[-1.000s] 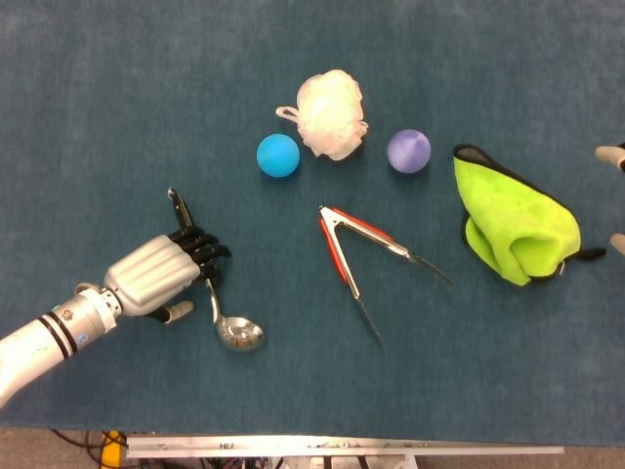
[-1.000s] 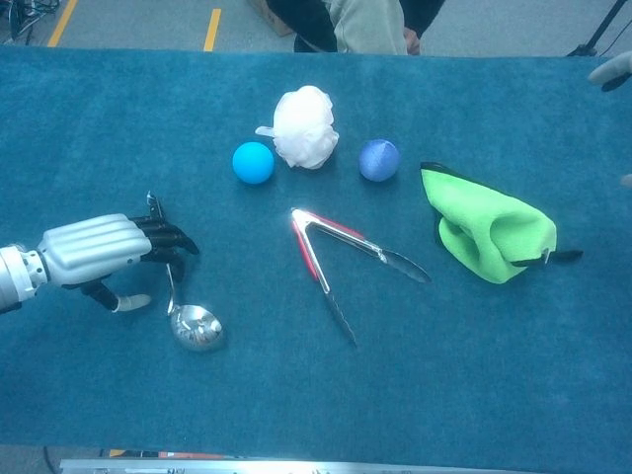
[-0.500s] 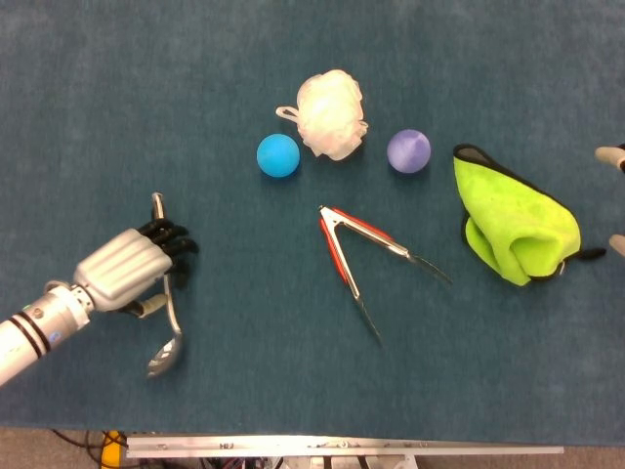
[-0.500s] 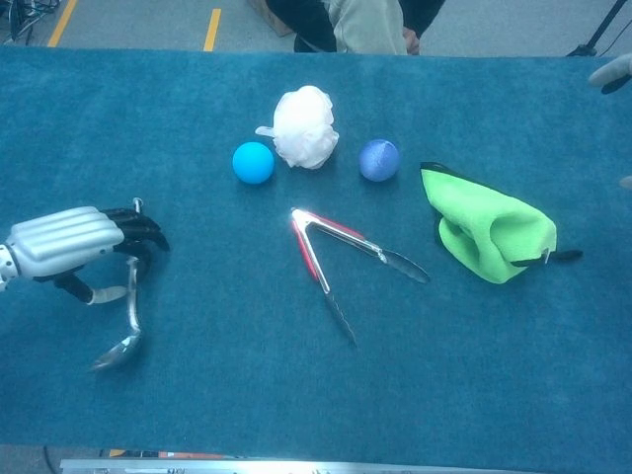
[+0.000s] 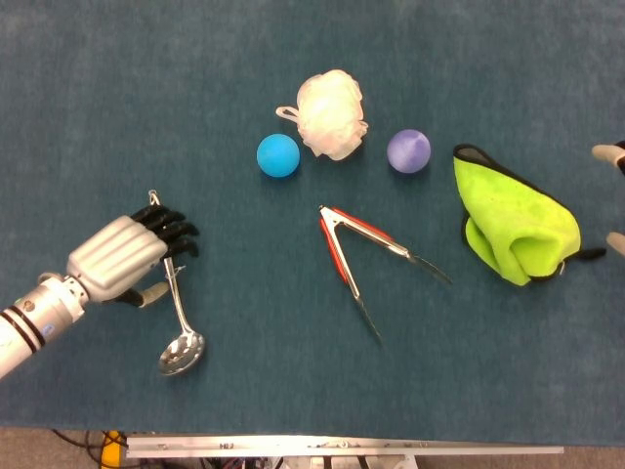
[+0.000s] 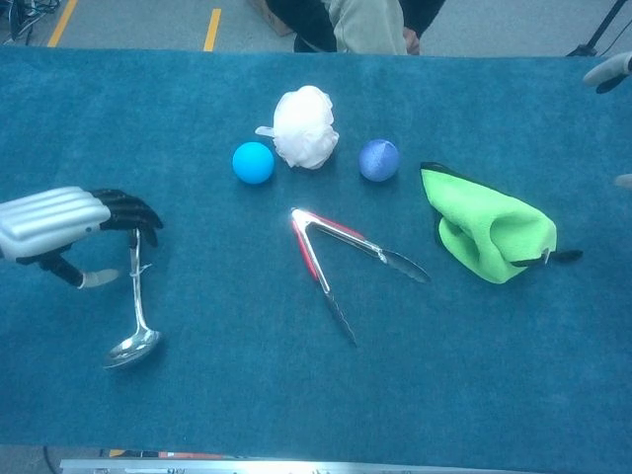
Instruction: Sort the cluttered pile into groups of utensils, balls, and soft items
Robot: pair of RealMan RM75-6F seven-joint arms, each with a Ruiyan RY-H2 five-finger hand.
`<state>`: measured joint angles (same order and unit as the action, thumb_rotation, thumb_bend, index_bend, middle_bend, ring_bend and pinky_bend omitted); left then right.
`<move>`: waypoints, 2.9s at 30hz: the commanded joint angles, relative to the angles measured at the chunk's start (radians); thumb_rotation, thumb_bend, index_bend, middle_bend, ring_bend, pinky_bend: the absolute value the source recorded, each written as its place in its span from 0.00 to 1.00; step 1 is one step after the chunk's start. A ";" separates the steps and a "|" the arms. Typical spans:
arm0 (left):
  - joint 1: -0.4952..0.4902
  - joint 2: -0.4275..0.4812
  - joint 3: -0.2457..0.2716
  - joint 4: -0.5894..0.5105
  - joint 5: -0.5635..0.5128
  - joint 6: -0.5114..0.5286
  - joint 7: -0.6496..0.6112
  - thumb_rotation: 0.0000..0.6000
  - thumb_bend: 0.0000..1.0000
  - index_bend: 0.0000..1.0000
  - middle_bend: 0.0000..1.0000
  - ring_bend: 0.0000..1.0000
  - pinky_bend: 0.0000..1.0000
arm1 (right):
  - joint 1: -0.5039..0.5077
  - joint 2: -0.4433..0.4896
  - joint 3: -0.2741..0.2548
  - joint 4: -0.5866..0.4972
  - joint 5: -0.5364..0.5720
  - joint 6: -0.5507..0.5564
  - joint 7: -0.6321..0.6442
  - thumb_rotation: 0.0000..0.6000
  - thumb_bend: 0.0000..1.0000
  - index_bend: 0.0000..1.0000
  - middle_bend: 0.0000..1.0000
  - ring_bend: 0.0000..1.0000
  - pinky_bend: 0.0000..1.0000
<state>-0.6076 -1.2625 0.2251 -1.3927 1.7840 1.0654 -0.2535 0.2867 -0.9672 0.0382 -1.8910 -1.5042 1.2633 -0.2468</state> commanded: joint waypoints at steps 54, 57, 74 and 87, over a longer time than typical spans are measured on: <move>-0.191 -0.478 -0.160 0.132 -0.069 -0.113 0.259 1.00 0.35 0.27 0.15 0.09 0.11 | -0.040 0.030 -0.010 0.120 -0.020 0.024 0.196 1.00 0.01 0.23 0.30 0.16 0.32; -0.198 -0.492 -0.152 0.155 -0.058 -0.110 0.248 1.00 0.35 0.27 0.15 0.09 0.11 | -0.042 0.031 -0.009 0.120 -0.018 0.024 0.196 1.00 0.01 0.23 0.30 0.16 0.32; -0.214 -0.527 -0.118 0.236 -0.038 -0.111 0.228 1.00 0.35 0.30 0.15 0.09 0.11 | -0.053 0.038 -0.011 0.122 -0.013 0.025 0.206 1.00 0.01 0.23 0.30 0.16 0.32; -0.211 -0.518 -0.108 0.236 -0.047 -0.104 0.210 1.00 0.35 0.40 0.18 0.09 0.11 | -0.052 0.036 -0.009 0.113 -0.012 0.020 0.196 1.00 0.01 0.23 0.30 0.16 0.32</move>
<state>-0.8188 -1.7808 0.1171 -1.1557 1.7377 0.9618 -0.0427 0.2351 -0.9309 0.0292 -1.7777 -1.5165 1.2831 -0.0510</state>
